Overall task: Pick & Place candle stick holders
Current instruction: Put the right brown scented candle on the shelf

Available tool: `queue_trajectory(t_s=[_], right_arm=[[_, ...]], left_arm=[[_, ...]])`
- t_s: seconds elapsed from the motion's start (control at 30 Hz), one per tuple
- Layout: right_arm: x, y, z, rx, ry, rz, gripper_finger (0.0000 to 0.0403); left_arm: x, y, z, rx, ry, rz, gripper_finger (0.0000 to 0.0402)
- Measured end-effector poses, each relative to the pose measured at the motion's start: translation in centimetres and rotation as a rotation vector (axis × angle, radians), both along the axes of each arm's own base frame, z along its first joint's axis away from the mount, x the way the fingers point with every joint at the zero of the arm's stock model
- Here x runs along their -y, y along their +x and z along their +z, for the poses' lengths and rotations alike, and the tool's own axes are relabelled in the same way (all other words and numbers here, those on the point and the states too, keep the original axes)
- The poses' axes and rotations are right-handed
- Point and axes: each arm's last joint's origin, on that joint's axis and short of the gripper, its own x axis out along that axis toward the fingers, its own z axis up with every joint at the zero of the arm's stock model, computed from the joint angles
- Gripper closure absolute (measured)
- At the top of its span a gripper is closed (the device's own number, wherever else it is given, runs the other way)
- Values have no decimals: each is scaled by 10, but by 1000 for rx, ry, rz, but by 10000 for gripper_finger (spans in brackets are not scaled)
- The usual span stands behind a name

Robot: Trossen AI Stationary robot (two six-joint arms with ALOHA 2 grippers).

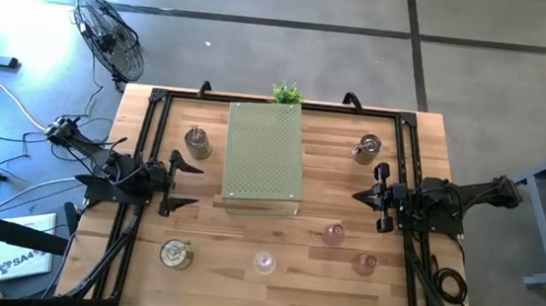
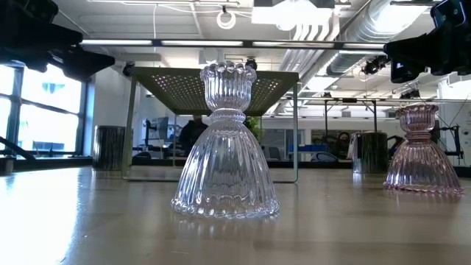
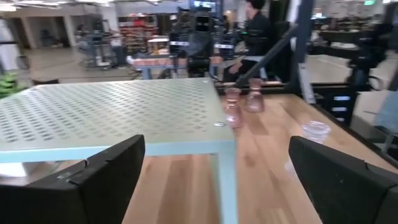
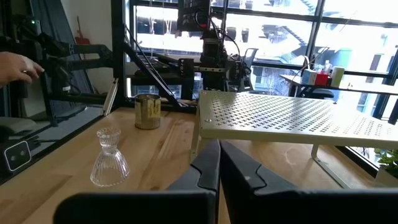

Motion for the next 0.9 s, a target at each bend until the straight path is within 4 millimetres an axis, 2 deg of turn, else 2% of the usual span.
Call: queue_trajectory(t_s=[0.77,0.9], right_arm=[[0,0,0,-1,0,0,398],[1,0,0,5,-106,-28,398]], left_arm=[[2,0,1,7,-2,-63,14],[2,0,1,7,-2,-63,14]])
